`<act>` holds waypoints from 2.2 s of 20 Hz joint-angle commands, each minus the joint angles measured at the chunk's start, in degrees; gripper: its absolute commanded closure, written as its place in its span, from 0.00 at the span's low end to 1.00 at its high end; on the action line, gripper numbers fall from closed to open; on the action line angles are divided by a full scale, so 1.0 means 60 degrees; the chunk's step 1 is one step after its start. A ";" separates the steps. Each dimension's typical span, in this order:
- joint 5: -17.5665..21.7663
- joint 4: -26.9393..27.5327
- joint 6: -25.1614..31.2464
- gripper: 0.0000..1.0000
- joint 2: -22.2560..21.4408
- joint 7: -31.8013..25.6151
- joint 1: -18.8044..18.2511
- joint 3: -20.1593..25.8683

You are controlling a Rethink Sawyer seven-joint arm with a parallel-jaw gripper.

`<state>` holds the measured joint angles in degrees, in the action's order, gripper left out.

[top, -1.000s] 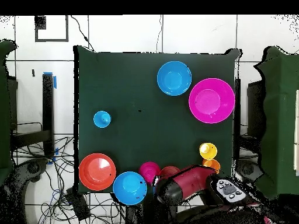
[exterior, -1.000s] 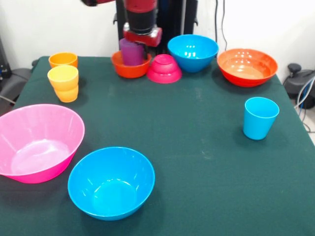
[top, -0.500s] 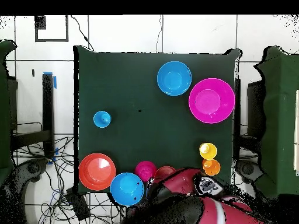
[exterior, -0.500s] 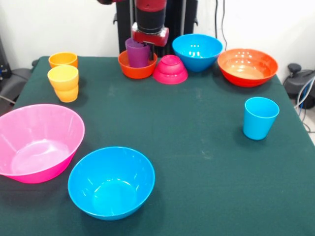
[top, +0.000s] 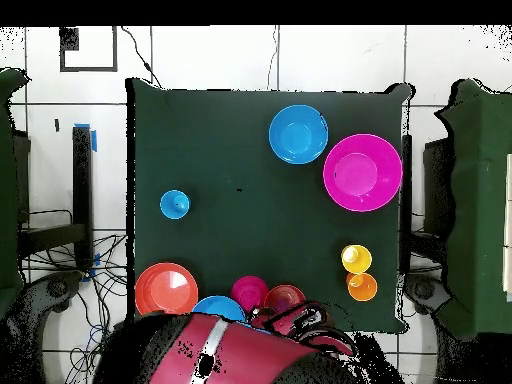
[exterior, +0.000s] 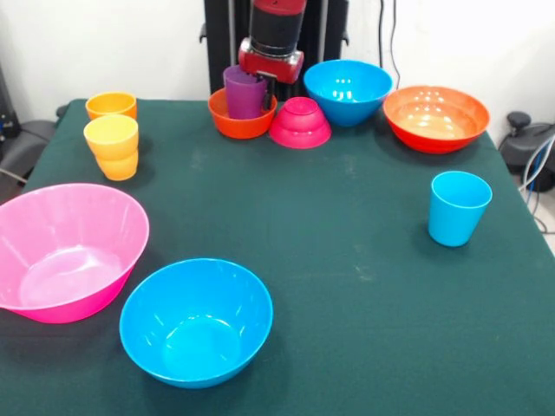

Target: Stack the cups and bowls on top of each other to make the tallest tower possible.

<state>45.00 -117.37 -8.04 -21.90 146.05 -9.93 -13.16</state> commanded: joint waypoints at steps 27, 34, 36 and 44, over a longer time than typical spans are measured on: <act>-0.0532 0.4075 -0.3568 1.00 0.3631 0.0144 0.0356 0.1359; 0.0148 0.3984 -0.2899 1.00 0.3110 0.0112 0.0368 0.1565; 0.0206 0.3947 -0.2837 1.00 0.3003 0.0140 0.0422 0.1553; -0.0696 0.3669 -0.3282 1.00 0.2557 -0.0318 0.1579 0.0464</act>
<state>49.27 -116.23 -27.30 -15.33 146.05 -5.27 -22.46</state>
